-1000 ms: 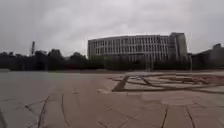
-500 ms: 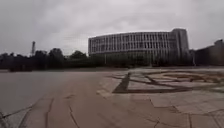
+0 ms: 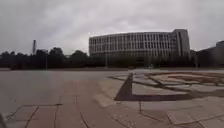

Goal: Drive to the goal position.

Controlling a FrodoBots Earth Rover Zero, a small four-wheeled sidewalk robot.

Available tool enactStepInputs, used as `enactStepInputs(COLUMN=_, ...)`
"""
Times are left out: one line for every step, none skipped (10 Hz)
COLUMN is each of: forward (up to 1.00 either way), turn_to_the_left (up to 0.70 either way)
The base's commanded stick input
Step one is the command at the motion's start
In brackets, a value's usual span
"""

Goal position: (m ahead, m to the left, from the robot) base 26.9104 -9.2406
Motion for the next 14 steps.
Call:
enactStepInputs(forward=1.0, turn_to_the_left=0.0)
enactStepInputs(forward=1.0, turn_to_the_left=0.0)
enactStepInputs(forward=1.0, turn_to_the_left=0.0)
enactStepInputs(forward=1.0, turn_to_the_left=0.0)
enactStepInputs(forward=1.0, turn_to_the_left=0.0)
enactStepInputs(forward=1.0, turn_to_the_left=0.0)
enactStepInputs(forward=1.0, turn_to_the_left=0.0)
enactStepInputs(forward=1.0, turn_to_the_left=0.13)
enactStepInputs(forward=1.0, turn_to_the_left=0.03)
enactStepInputs(forward=1.0, turn_to_the_left=0.0)
enactStepInputs(forward=1.0, turn_to_the_left=0.0)
enactStepInputs(forward=1.0, turn_to_the_left=0.0)
enactStepInputs(forward=1.0, turn_to_the_left=0.0)
enactStepInputs(forward=1.0, turn_to_the_left=0.0)
